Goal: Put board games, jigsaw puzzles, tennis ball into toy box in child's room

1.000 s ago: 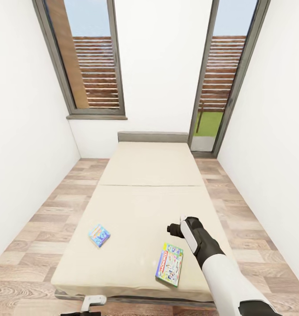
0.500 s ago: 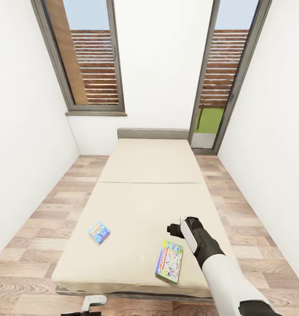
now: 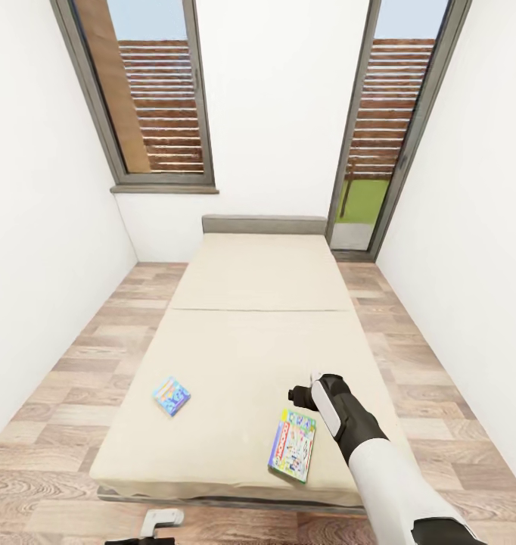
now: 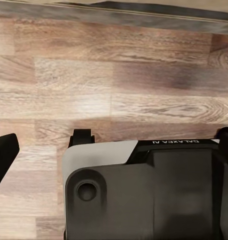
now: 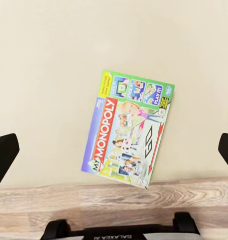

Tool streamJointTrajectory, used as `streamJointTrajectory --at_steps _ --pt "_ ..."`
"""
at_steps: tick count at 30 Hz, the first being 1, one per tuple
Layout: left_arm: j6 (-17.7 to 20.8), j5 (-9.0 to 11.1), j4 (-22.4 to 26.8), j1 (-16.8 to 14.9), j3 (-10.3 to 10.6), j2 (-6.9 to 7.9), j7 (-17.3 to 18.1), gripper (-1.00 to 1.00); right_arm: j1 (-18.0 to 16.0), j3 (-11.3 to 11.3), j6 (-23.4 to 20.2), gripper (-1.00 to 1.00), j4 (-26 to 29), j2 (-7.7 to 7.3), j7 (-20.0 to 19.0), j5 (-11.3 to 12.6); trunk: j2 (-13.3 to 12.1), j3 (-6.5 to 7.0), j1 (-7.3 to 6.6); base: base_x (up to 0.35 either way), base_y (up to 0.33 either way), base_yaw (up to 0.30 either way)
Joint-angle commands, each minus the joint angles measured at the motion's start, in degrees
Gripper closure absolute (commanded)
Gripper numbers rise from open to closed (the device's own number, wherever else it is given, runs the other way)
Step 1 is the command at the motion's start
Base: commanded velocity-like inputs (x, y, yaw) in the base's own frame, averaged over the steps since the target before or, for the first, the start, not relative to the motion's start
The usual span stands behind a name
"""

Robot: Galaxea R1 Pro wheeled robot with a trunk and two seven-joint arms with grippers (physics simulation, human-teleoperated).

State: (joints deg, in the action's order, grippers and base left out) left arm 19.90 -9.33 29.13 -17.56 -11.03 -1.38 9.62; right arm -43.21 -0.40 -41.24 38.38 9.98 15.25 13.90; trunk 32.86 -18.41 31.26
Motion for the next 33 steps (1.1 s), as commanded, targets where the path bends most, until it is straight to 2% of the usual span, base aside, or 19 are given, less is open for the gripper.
streamJointTrajectory --at_steps 1,17,26,33 --pt "0.32 -0.6 0.14 -0.02 -0.48 -0.07 0.49 -1.0 -0.03 -0.04 -0.15 -1.0 0.07 0.02 0.48 0.6 0.08 -0.18 0.02 0.0 0.0 0.0" --pt "0.27 -0.58 0.14 -0.02 -0.48 -0.05 0.49 -1.0 -0.03 -0.04 -0.08 -1.0 0.08 0.02 0.48 0.55 0.08 -1.69 0.02 0.0 0.0 0.0" --pt "-2.64 -0.57 0.05 -0.02 -0.54 -0.04 0.46 -1.0 -0.03 -0.04 -0.07 -1.0 0.09 0.02 0.48 0.55 0.08 -2.54 0.02 0.0 0.0 0.0" --pt "-2.97 -0.02 0.29 -0.65 -0.64 -0.1 0.17 -1.0 -0.03 -0.03 -0.07 -1.0 0.07 0.02 0.48 0.5 0.08 -3.2 0.02 0.0 0.0 0.0"
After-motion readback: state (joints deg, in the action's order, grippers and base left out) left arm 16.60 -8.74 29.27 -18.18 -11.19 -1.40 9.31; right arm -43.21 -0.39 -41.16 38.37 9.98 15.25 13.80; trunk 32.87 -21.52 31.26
